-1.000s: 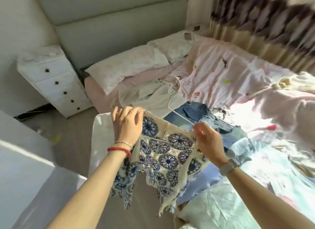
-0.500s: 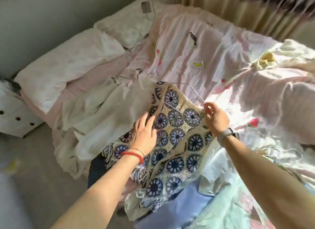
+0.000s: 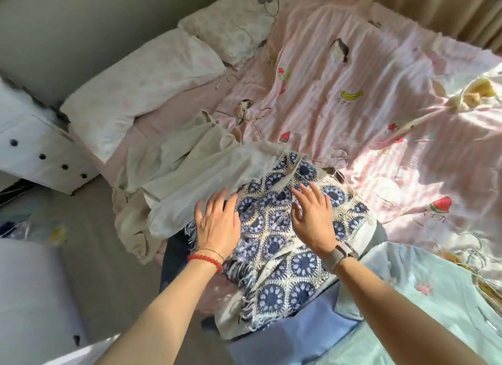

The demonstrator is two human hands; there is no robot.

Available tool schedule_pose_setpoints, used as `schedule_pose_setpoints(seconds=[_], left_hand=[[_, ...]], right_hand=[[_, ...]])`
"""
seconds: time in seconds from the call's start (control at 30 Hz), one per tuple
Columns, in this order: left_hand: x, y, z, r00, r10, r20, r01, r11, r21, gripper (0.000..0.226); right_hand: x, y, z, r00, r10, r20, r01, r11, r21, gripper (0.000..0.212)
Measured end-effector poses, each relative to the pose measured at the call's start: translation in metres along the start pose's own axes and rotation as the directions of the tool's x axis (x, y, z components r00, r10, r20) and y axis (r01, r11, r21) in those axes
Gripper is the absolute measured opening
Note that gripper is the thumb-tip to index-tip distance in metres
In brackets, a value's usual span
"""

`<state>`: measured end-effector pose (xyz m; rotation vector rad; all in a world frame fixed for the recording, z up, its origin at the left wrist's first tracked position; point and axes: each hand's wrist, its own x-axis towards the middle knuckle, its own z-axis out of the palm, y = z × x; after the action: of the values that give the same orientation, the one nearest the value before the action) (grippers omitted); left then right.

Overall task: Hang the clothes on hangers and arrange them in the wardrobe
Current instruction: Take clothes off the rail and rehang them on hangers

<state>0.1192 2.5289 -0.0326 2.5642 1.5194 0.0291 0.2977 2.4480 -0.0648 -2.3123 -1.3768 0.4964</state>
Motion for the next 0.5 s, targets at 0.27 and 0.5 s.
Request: schedule_pose_setpoints(seconds=[0.27, 0.5], left_hand=[[-0.159, -0.131, -0.066, 0.905, -0.288, -0.312, 0.283, 0.957, -0.064, 0.031], [-0.380, -0.261, -0.117, 0.602, -0.655, -0.456, 0.670, 0.725, -0.157, 0.036]], right_hand=[[-0.093, -0.174, 0.037, 0.856, -0.498, 0.138, 0.492, 0.867, 0.078, 0.036], [-0.234, -0.344, 0.101, 0.483, -0.838, 0.254, 0.814, 0.537, 0.221, 0.034]])
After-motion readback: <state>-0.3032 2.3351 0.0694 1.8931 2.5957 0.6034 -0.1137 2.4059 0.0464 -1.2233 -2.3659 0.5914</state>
